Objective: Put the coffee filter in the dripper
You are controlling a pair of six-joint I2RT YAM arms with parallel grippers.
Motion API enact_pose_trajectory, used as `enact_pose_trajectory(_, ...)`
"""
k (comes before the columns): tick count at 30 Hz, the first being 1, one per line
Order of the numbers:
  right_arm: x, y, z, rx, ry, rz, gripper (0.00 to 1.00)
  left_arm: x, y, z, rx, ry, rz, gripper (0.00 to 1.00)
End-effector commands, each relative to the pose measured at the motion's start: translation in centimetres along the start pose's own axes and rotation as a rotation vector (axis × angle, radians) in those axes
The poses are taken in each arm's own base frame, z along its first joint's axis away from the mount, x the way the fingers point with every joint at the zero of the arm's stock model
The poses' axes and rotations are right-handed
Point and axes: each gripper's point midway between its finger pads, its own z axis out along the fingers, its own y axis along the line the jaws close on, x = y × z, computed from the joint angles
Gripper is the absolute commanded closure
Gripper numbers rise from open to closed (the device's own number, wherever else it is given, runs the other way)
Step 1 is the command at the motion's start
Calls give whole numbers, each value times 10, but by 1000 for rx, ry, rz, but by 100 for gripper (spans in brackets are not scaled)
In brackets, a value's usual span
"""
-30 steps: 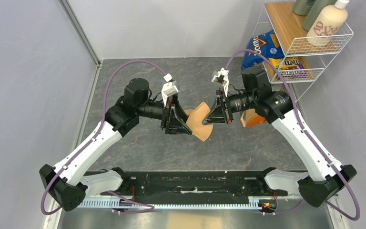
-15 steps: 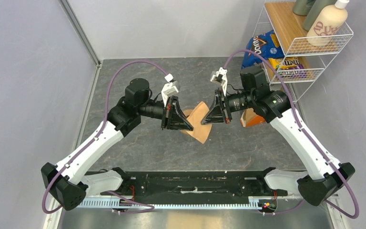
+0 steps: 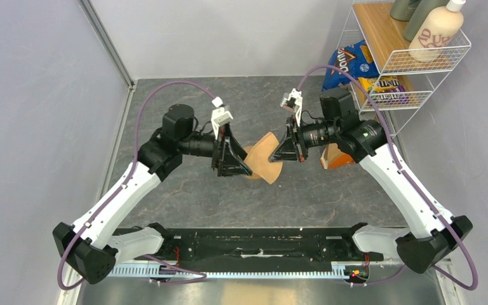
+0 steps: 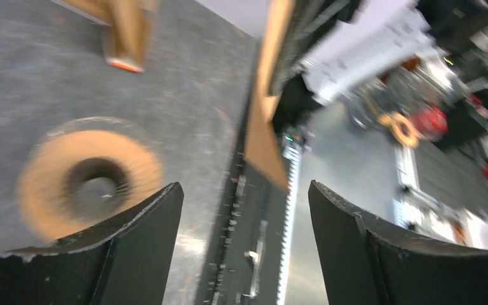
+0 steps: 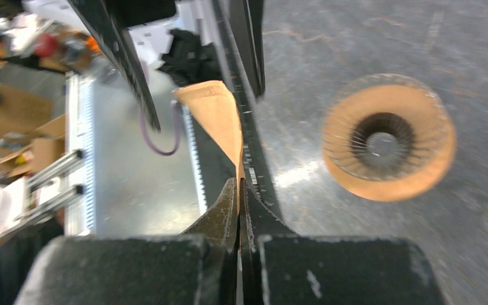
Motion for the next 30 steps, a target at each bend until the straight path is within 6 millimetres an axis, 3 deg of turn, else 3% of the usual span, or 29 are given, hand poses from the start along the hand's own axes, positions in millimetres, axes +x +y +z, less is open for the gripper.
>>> enact_pose_trajectory(1, -15, -36, -29, 329, -79, -115, 100, -48, 21, -49, -259, -190, 18, 19)
enact_pose_trajectory(5, -25, -67, -47, 543, -115, -168, 100, -60, 13, -56, -243, -254, -107, 20)
enact_pose_trajectory(9, -38, -80, -56, 661, -102, -273, 100, -79, 7, -54, -194, -363, -299, 13)
enact_pose_trajectory(13, -58, -101, -78, 869, -62, -399, 100, -96, 8, -48, -133, -411, -503, 11)
enact_pose_trajectory(15, -67, -96, -82, 891, -86, -446, 100, -101, 6, -44, -70, -422, -608, 10)
enact_pose_trajectory(20, -91, -67, -83, 916, -188, -544, 100, -116, -1, -44, -15, -473, -631, 9)
enact_pose_trajectory(25, -103, -36, -64, 899, -228, -667, 100, -130, -10, -43, 34, -497, -637, 9)
enact_pose_trajectory(30, -111, -38, -54, 939, -239, -715, 100, -136, -11, -36, 44, -505, -657, 8)
